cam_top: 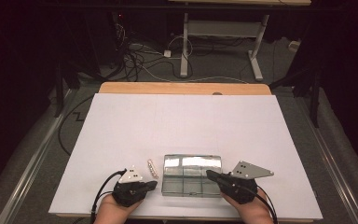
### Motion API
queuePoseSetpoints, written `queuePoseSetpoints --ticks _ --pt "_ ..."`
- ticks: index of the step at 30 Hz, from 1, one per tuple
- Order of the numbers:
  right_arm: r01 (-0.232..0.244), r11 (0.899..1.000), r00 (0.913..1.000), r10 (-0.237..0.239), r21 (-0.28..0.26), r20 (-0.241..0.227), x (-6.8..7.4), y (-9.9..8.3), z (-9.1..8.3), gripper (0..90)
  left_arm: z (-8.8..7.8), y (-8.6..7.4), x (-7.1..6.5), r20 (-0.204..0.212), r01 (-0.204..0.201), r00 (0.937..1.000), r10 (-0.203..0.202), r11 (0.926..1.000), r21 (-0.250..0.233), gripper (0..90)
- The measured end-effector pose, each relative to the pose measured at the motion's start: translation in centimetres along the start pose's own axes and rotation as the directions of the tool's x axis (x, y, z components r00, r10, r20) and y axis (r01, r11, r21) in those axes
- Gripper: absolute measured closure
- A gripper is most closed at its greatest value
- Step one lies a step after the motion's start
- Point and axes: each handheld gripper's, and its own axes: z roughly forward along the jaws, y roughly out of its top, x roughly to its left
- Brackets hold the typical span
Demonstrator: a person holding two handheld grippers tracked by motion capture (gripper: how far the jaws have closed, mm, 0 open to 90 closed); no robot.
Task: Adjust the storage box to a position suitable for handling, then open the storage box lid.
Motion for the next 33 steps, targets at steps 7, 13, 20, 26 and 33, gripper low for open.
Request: queuePoseSetpoints --ticks 7,13,20,26,33 --pt "0.024 1.0 0.9962 -0.023 0.0 -0.084 2.0 0.2 1.1 90.0 0.5 0.2 -1.0 0.04 -0.026 0.9989 0.025 0.9994 0.021 87.1" --pt "0.034 0.999 0.992 -0.033 0.01 -0.122 3.0 0.1 1.5 90.0 0.9 0.3 -1.5 0.052 -0.033 0.9982 0.031 0.9989 0.034 87.2" --pt "0.042 0.999 0.9866 -0.039 0.018 -0.158 3.8 -0.1 1.9 90.0 0.0 0.2 -0.5 0.035 0.012 0.9993 -0.011 0.9995 -0.03 87.1" --pt "0.053 0.998 0.9792 -0.044 0.039 -0.198 4.7 -0.6 2.3 90.0 -1.0 0.1 0.3 0.031 0.047 0.9985 -0.045 0.994 -0.098 87.1" --pt "0.052 0.995 0.9719 -0.031 0.085 -0.234 5.1 -1.5 2.7 90.0 -1.6 0.2 0.3 0.03 0.047 0.9986 -0.043 0.991 -0.125 86.9"
